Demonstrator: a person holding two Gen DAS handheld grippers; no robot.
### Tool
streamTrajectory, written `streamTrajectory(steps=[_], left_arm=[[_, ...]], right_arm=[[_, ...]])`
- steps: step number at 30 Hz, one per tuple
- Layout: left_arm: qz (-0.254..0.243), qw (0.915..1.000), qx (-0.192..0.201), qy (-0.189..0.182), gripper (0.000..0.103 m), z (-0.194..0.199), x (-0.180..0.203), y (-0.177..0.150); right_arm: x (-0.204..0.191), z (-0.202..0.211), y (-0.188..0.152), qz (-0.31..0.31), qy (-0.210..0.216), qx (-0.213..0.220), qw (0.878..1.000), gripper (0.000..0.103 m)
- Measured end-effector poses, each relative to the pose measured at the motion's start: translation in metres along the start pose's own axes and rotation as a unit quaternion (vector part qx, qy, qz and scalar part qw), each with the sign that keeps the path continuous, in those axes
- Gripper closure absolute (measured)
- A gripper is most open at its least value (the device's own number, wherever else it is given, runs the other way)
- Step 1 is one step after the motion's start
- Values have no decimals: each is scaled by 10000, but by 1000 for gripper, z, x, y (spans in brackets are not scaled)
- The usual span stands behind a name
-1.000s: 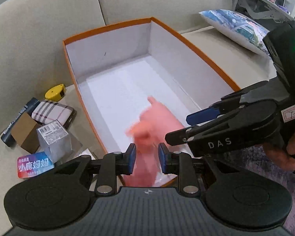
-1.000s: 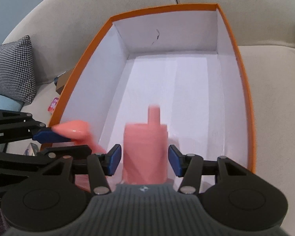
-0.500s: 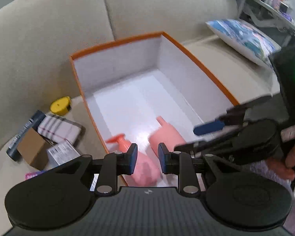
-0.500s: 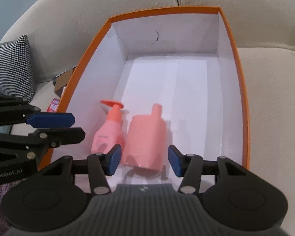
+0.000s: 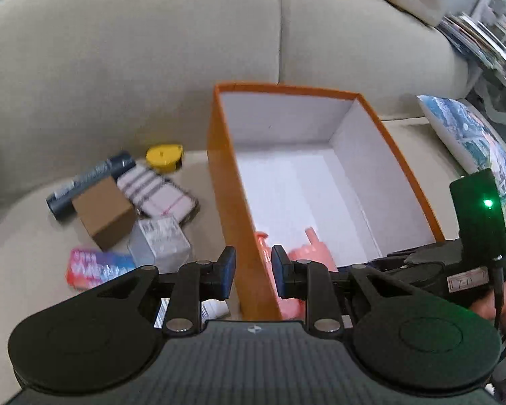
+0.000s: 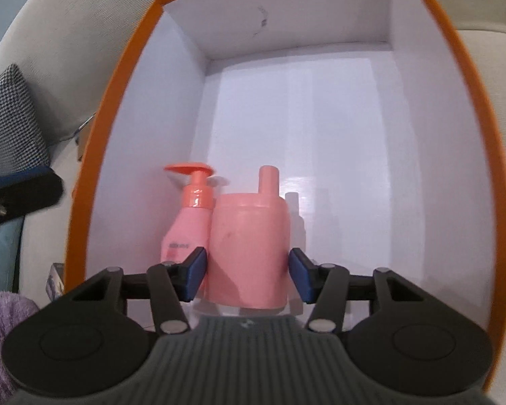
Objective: Organize rigid objects
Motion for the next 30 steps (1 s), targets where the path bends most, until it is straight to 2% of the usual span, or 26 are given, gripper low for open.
streamTrajectory(steps=[3,6,9,12,15,18,21,23,25,27,30], left_arm=[[15,10000,51,-64,74,0,-2,0],[-247,9996,76,-129,74,3,5,6],[-735,9971,26,-169,74,3,17,14],[-1473,9888,-151,-208,74,-3,35,26],[-2362,9702,-499,-197,74,-19,57,33],[-3014,9473,-1081,-27,74,-48,70,38],[-3627,9171,-1653,97,74,-76,82,41],[-3956,8969,-1971,146,74,-93,88,42],[-4103,8825,-2288,205,74,-109,90,44],[-4183,8718,-2538,229,74,-122,90,43],[-4234,8615,-2796,208,74,-136,85,41]], right_arm=[[-8,-4,0,100,40,-45,9999,47],[-7,-6,1,60,52,-64,9999,47],[-4,-5,2,-13,48,-54,10000,47],[2,2,3,20,50,17,10000,46],[2,8,6,98,82,107,9999,46],[3,12,9,198,104,186,9996,47],[4,14,10,273,118,195,9994,49],[3,15,12,324,102,175,9993,55],[7,14,12,369,126,149,9991,56],[8,12,14,355,98,156,9992,56],[10,9,17,280,138,158,9994,56]])
Point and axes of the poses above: each gripper's, at about its wrist camera, not at the fingertips, and z roughly against the way its jaws point, x to its right, y to its top, the point moved 3 cm from there along -z, roughly the way its jaws point, and after that the axes turned 1 degree about -y, right-handed, at the moved point
